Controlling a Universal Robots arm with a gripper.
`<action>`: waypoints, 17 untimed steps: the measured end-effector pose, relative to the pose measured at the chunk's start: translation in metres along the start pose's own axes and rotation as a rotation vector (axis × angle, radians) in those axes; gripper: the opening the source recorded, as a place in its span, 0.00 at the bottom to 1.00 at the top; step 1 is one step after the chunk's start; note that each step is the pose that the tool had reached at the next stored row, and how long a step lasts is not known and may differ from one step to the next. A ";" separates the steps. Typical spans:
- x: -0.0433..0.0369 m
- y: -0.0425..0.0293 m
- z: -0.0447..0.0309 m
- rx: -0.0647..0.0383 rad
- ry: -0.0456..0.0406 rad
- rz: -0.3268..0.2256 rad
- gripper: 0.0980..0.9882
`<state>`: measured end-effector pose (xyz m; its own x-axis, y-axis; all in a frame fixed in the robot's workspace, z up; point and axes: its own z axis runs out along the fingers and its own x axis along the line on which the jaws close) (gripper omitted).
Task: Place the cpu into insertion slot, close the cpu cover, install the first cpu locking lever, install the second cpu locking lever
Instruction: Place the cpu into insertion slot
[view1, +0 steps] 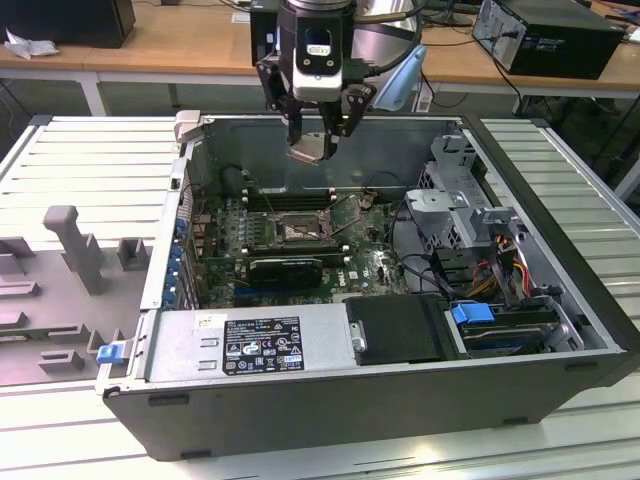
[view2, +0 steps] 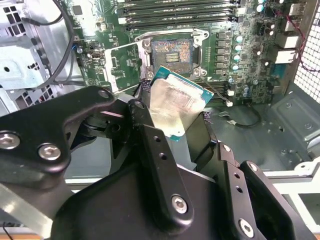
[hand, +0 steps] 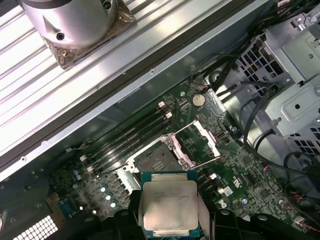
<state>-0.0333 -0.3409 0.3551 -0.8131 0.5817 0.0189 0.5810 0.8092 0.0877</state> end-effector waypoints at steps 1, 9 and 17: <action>0.0000 0.0000 0.0000 0.000 -0.0004 0.005 0.48; 0.0000 0.0000 0.0000 -0.001 -0.0054 0.061 0.48; 0.0000 0.0000 0.0000 -0.002 -0.0100 0.113 0.48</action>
<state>-0.0333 -0.3409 0.3551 -0.7423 0.6698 0.0188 0.6685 0.7385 0.0877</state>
